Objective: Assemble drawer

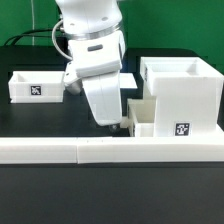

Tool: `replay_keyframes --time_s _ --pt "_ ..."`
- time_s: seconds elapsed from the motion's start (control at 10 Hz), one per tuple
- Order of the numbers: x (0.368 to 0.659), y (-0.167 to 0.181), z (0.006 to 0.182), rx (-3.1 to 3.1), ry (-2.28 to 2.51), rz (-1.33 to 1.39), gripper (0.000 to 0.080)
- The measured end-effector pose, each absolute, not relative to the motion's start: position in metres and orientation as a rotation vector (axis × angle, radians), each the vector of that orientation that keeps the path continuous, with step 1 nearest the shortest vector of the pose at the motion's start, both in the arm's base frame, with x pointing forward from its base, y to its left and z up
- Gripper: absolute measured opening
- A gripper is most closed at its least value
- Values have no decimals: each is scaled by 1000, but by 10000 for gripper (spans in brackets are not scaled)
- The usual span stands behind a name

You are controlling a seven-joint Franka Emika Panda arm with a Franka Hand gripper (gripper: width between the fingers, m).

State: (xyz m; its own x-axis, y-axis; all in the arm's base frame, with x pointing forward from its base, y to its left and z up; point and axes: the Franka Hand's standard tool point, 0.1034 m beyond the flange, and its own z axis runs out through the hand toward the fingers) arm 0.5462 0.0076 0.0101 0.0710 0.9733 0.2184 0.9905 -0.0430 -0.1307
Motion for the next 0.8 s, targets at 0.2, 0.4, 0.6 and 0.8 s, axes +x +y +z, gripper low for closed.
replay_keyframes --time_s 0.2,0.4,0.6,0.8 --pt "546 21 10 -2118 -1962 -94 649" --pt "546 30 10 -2150 -1923 -84 649" --pt "546 31 10 -2184 -1886 -73 649" --pt "542 21 7 -2182 -1889 -70 649"
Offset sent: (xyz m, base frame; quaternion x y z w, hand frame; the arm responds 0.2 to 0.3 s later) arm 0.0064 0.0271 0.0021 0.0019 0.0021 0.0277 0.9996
